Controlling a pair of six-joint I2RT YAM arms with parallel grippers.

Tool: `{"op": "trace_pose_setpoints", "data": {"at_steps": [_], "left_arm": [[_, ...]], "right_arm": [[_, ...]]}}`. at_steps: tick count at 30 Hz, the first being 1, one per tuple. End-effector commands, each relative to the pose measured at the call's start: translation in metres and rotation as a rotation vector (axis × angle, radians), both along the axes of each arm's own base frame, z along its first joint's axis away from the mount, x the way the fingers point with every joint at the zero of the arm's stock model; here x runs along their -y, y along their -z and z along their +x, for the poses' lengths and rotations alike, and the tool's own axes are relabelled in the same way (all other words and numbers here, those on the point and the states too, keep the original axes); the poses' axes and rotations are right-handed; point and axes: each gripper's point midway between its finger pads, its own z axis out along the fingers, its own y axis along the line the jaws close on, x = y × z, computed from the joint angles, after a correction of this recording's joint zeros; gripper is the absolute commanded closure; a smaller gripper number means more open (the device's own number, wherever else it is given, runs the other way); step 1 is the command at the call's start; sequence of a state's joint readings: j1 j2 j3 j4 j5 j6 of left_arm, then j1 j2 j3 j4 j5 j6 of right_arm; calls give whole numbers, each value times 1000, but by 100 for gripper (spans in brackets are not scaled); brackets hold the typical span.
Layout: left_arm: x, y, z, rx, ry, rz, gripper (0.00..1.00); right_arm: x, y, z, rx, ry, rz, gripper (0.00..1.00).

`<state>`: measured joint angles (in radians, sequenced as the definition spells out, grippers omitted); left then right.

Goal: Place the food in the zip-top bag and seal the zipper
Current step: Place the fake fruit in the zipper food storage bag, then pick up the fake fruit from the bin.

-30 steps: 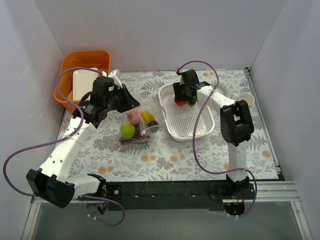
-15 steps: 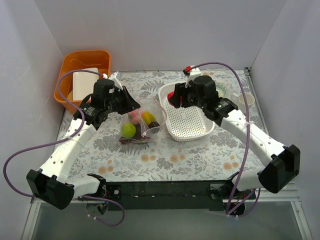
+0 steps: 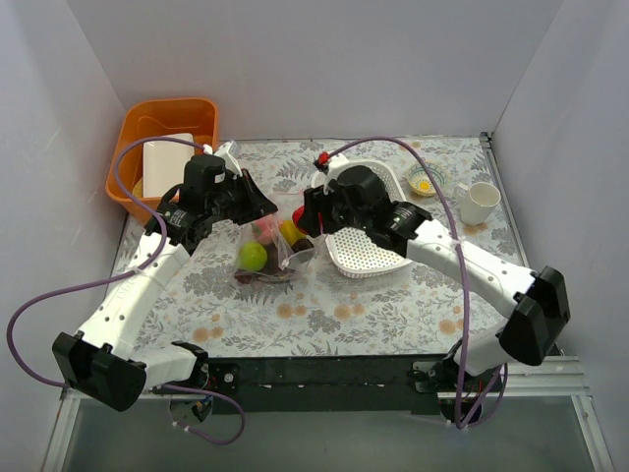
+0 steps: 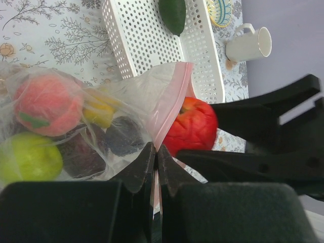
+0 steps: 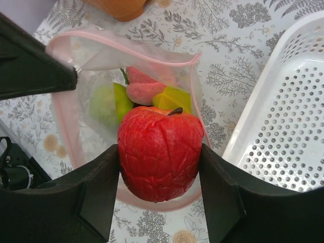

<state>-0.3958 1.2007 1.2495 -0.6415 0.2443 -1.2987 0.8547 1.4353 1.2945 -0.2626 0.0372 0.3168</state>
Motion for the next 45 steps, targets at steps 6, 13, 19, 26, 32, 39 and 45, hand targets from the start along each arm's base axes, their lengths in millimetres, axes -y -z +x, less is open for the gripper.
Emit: {"op": "trace_pose_setpoints", "data": {"at_steps": [6,13,19,26,32,39,45], "left_arm": [[2,-18,-3,43,12,-34,100],[0,-14,-3,36,3,-25,100],[1,-21,-2,49,4,-31,100],[-1,-22,-3,50,-2,-26,100],[-3,-23,-2,54,-12,-18,100],[0,-16,0,33,1,-11,100],[0,-10,1,24,0,-3,100]], "right_arm": [[-26,-30,23,64,8,-12,24],[40,-83,36,259,232,26,2],[119,-16,88,89,471,-134,2],[144,74,154,-85,470,-279,5],[141,106,202,-76,453,-320,7],[142,133,230,-59,457,-412,7],[148,157,245,-73,480,-492,7]]}}
